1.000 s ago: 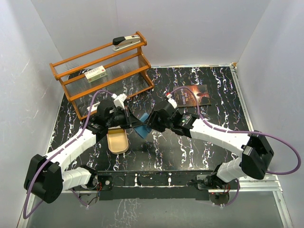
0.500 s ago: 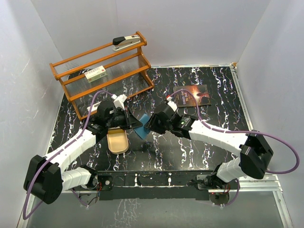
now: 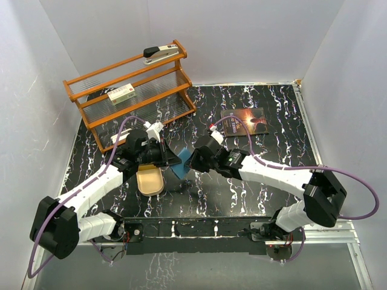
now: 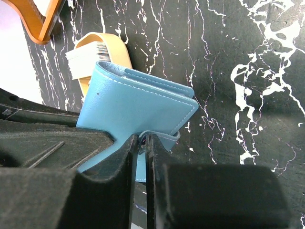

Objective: Put the credit cards into the card holder
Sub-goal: Open the card holder at the center of the board.

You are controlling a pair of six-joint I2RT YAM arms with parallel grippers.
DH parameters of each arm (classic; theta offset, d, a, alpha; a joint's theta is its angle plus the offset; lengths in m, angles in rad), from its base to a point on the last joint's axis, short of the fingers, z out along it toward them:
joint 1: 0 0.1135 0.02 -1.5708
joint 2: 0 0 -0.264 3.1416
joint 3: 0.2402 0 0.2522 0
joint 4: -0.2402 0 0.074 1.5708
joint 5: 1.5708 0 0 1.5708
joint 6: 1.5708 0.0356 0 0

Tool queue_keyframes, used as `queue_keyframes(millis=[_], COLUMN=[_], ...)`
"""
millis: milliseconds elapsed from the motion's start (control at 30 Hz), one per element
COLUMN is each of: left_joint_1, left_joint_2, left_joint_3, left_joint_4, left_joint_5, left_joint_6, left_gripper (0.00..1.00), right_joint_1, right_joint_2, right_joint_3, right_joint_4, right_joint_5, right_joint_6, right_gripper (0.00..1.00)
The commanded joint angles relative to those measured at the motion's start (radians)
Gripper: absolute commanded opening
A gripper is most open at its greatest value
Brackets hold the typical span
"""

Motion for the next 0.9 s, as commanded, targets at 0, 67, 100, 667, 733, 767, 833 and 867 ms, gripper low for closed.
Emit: queue_keyframes(millis=[0,67,100,667,733,767,833,867], left_joint_1=[0.003,0.003,0.003,0.003,0.005,0.003,0.003,0.003], left_joint_2=[-0.02,-0.016,-0.016,0.007,0.019,0.024,0.028,0.027], left_joint_3=[0.068,0.067,0.066,0.051,0.045,0.045,0.045,0.044], left_joint_4=[0.083,0.082,0.082,0.095,0.106,0.111,0.115,0.119], left_joint_5=[0.03,0.031,0.031,0.048,0.062,0.066,0.066,0.064], left_joint_6=[-0.007,-0.006,-0.006,-0.055,-0.069,-0.075,-0.078,-0.079], left_gripper=[0.0,0.0,0.0,0.0,0.0,0.0,0.0,0.0], right_joint_1=[-0.004,-0.005,-0.004,-0.005,-0.005,-0.005,-0.004,-0.004], right_joint_2=[0.017,0.015,0.011,-0.209,-0.283,-0.316,-0.381,-0.412], right_joint_3=[-0.052,-0.06,-0.062,-0.205,-0.223,-0.237,-0.269,-0.285], right_joint_4=[-0.115,-0.117,-0.121,-0.069,-0.008,0.035,0.118,0.149], right_joint_5=[0.084,0.096,0.105,0.216,0.169,0.126,0.052,0.037], right_joint_6=[-0.058,-0.064,-0.068,-0.153,-0.194,-0.21,-0.184,-0.149], right_gripper=[0.05,0.0,0.0,0.0,0.0,0.0,0.17,0.25])
